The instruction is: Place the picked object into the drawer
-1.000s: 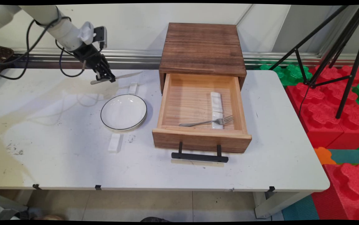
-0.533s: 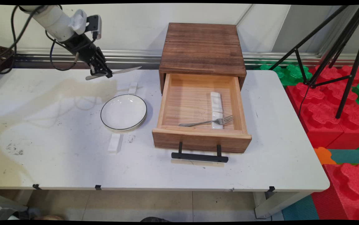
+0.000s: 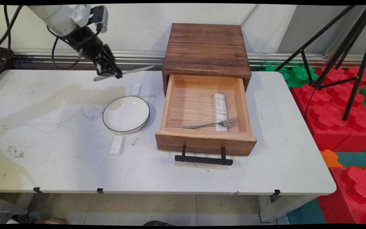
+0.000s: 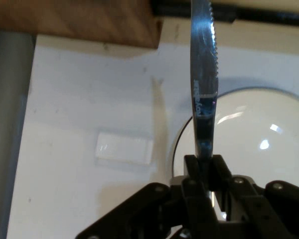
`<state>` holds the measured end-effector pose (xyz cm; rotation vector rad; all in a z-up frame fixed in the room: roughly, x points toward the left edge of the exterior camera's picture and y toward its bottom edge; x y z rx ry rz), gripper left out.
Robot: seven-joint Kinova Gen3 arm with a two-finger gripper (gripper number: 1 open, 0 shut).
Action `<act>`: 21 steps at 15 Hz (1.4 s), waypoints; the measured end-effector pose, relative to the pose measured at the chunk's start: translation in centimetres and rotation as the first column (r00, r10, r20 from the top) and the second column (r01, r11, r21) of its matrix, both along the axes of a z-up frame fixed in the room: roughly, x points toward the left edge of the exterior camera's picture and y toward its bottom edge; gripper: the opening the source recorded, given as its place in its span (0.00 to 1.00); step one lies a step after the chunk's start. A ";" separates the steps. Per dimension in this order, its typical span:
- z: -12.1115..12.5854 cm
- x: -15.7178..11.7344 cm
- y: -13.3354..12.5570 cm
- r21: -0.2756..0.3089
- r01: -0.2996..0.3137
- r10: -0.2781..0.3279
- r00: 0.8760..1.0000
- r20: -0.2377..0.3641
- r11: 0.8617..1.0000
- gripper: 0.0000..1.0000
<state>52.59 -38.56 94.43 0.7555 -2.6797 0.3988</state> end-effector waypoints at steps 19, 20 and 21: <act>1.9 -14.5 -4.5 -0.114 0.082 -0.091 0.993 -0.080 0.990 0.00; 1.7 -15.2 -4.9 -0.117 0.083 -0.093 0.992 -0.082 0.990 0.00; 1.5 -15.9 -5.2 -0.120 0.084 -0.094 0.992 -0.084 0.989 0.00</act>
